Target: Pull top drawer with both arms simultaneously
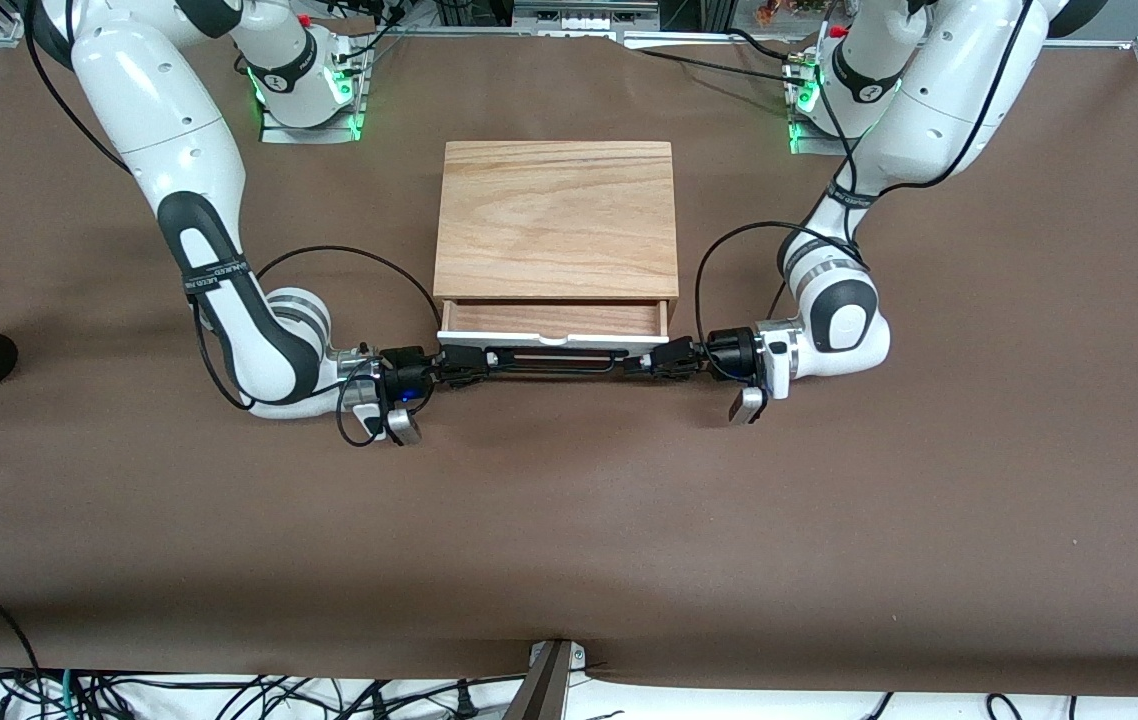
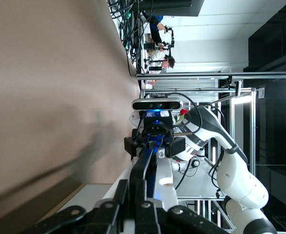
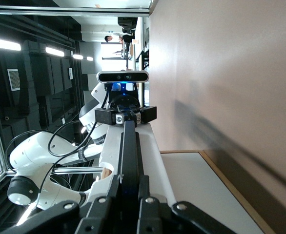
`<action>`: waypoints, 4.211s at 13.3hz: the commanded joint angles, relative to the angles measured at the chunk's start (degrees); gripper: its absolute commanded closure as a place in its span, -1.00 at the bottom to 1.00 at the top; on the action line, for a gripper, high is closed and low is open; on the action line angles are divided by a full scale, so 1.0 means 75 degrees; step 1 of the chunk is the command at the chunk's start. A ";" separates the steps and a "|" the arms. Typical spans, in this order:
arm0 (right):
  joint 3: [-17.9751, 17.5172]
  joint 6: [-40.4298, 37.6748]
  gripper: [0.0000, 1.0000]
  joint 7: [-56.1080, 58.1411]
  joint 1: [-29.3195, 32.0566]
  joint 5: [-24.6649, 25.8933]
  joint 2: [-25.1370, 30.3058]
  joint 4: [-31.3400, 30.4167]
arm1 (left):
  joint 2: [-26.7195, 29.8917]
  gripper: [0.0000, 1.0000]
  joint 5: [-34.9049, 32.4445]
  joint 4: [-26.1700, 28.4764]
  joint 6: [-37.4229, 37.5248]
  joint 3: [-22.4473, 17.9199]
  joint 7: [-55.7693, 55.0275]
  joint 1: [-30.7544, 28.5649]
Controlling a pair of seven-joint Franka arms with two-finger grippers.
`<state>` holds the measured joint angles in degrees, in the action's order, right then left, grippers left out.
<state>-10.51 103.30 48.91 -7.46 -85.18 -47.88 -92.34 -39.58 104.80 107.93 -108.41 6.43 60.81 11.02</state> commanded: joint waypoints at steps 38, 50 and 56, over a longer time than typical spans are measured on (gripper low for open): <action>0.0100 0.0183 -1.00 -0.1225 0.0455 0.0092 -0.0286 0.1812 | 0.1363 -1.00 -0.2078 0.0246 -0.0216 -0.1080 -0.1791 -0.0461; 0.0182 -0.0871 -1.00 -0.5725 0.0596 0.9976 0.5075 -0.0327 | 0.4150 -1.00 -0.9828 0.0364 -0.0863 -0.1057 -0.6803 -0.0578; 0.0542 -0.1714 -1.00 -0.5864 0.1404 1.1579 0.7460 -0.1410 | 0.5065 -1.00 -1.3289 0.0235 -0.0533 -0.0904 -0.6924 -0.0590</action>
<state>-8.21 90.32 6.21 2.34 -0.51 3.03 -99.22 -3.81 10.38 109.17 -113.06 -1.22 9.46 6.67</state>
